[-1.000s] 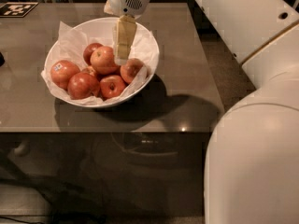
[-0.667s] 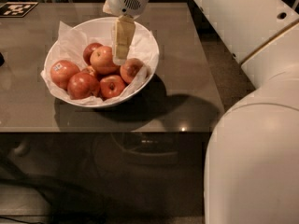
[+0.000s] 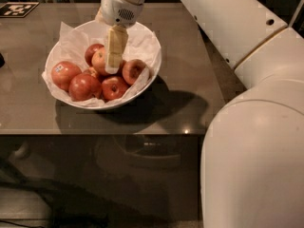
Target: Pick apple from white bowl
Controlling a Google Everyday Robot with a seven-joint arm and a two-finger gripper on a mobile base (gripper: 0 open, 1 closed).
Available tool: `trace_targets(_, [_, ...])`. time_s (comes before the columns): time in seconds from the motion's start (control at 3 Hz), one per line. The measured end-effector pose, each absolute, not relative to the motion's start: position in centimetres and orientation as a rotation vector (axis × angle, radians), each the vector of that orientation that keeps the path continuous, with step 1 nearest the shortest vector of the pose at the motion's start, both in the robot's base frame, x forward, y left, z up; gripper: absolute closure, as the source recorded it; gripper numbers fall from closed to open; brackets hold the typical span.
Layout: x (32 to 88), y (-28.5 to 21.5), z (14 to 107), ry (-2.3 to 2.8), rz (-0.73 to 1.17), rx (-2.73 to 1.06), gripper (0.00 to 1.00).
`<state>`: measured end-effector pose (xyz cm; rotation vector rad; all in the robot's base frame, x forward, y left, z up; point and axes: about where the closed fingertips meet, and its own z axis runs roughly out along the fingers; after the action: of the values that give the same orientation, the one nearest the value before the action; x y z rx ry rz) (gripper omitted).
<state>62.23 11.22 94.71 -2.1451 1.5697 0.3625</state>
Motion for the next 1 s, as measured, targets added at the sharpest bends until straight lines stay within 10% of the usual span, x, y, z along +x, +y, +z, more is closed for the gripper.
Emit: trace_targets(1.0, [60.14, 12.34, 91.98, 1.594, 0.406, -2.161, 0.00])
